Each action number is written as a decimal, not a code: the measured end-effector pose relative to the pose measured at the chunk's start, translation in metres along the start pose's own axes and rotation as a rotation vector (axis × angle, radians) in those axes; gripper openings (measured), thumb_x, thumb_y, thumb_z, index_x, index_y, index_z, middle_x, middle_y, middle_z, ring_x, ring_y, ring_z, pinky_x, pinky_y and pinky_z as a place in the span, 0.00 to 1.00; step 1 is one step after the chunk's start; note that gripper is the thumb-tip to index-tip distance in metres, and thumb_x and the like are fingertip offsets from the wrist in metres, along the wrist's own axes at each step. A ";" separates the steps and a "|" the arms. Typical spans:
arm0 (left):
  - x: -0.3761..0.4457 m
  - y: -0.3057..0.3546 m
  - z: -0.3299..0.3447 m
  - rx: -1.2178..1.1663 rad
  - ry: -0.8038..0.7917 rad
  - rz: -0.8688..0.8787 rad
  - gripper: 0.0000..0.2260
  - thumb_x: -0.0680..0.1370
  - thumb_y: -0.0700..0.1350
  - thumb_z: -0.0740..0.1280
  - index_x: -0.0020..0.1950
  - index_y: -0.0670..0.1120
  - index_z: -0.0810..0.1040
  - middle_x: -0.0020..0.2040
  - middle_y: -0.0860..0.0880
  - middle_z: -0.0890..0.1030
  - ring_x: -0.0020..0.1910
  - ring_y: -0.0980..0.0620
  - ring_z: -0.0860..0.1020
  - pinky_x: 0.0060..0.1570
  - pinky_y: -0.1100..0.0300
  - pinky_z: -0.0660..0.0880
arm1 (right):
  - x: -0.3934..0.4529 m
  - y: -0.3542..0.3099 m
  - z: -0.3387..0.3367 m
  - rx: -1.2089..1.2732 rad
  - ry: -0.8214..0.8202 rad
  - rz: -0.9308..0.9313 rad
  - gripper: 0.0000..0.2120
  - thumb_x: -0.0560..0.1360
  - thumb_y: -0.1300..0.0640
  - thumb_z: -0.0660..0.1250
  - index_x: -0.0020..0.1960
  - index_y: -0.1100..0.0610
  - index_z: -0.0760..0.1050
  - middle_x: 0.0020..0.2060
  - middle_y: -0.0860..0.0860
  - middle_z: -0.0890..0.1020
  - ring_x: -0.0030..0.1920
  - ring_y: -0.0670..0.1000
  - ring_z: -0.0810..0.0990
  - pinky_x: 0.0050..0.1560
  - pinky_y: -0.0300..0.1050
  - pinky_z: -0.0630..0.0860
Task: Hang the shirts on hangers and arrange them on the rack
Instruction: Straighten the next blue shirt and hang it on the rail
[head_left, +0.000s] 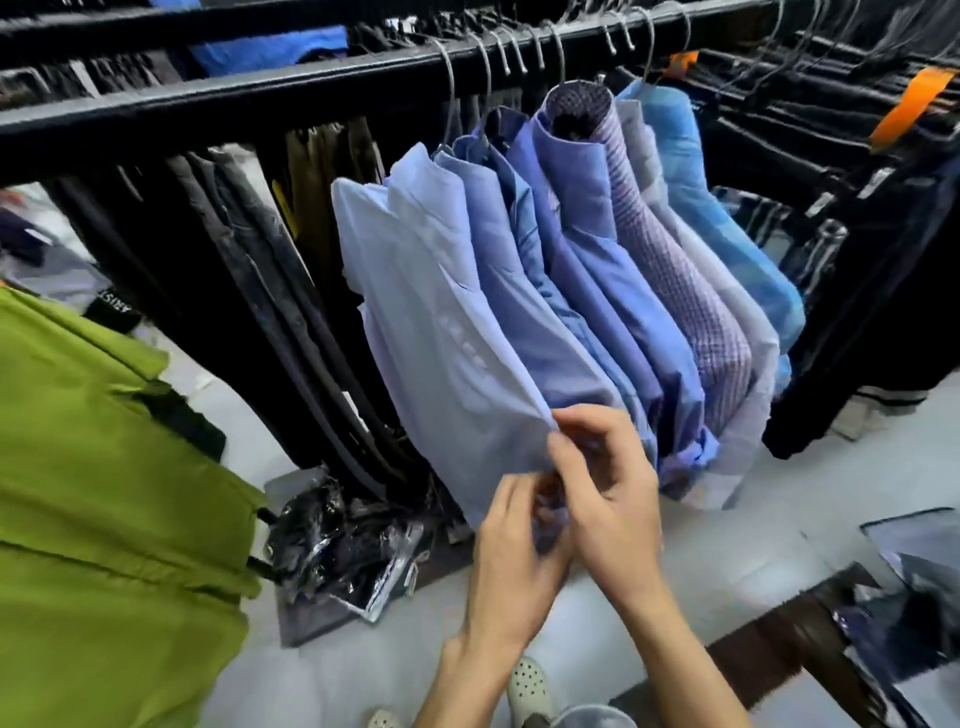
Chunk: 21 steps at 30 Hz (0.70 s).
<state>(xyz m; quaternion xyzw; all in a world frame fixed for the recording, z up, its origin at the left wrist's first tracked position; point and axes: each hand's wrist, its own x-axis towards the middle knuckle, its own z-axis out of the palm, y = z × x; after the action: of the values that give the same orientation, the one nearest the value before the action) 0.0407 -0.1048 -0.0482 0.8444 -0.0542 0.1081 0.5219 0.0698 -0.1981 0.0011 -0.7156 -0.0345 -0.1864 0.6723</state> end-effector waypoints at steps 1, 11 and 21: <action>-0.004 -0.003 0.002 0.011 0.015 -0.028 0.12 0.73 0.42 0.70 0.54 0.53 0.75 0.47 0.56 0.78 0.45 0.59 0.77 0.45 0.64 0.73 | -0.005 0.005 -0.001 0.055 -0.049 0.102 0.12 0.79 0.66 0.68 0.56 0.51 0.79 0.51 0.47 0.83 0.54 0.49 0.82 0.57 0.44 0.77; -0.045 -0.024 -0.020 0.106 0.110 -0.093 0.20 0.71 0.33 0.71 0.58 0.51 0.76 0.52 0.56 0.77 0.51 0.56 0.79 0.52 0.59 0.77 | -0.037 0.024 0.002 -0.238 -0.649 0.264 0.10 0.82 0.62 0.60 0.45 0.55 0.76 0.38 0.47 0.80 0.42 0.41 0.77 0.48 0.43 0.76; -0.100 -0.045 -0.091 0.121 0.091 -0.125 0.15 0.73 0.33 0.74 0.51 0.52 0.83 0.46 0.59 0.82 0.46 0.58 0.80 0.44 0.71 0.72 | -0.113 0.020 0.034 -0.419 -0.725 0.281 0.07 0.79 0.58 0.56 0.45 0.54 0.72 0.38 0.49 0.82 0.39 0.51 0.77 0.47 0.56 0.76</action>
<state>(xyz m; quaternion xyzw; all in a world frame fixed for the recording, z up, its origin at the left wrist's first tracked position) -0.0589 -0.0055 -0.0722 0.8702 0.0291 0.1166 0.4777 -0.0219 -0.1437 -0.0543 -0.8533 -0.1320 0.1668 0.4761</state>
